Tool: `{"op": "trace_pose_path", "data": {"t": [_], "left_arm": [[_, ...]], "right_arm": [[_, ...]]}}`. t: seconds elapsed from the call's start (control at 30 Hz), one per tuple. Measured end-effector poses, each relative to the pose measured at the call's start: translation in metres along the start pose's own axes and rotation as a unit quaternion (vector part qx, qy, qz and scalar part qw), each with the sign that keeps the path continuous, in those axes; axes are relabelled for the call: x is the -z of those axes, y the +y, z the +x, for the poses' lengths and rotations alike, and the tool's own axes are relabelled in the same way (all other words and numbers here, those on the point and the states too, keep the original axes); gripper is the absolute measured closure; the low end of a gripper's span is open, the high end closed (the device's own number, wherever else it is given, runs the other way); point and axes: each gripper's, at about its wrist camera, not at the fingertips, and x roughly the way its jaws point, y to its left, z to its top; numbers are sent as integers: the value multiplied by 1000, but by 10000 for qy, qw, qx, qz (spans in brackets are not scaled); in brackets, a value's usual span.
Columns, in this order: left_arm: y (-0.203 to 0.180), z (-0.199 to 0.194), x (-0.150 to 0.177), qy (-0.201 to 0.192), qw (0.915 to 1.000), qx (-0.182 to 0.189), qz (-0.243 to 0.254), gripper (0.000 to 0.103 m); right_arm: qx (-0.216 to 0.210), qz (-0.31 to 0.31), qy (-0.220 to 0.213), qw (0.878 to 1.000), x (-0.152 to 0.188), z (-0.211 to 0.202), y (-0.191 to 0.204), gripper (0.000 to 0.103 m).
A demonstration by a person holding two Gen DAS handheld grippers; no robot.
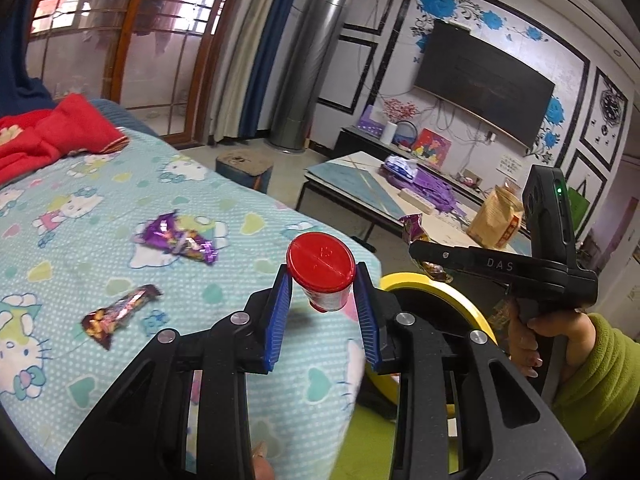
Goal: Collect trash
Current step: 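Lift the red tube and orange snack bar and carry both over the bin, then open both tools to drop the tube and snack bar into the bin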
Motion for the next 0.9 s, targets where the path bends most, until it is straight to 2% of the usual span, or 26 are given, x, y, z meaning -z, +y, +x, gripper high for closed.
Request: {"op": "trace_pose_path", "data": {"t": [0.47,0.9], "left_arm": [[-56,26,3,258,9971,513,502,79],[-84,51,14,484,9917,835,847,79]], "right_arm": [[356,240,-164,9989,10,-32,-40,85],[709,390,-296,9963,21,-55,-70,85]]}}
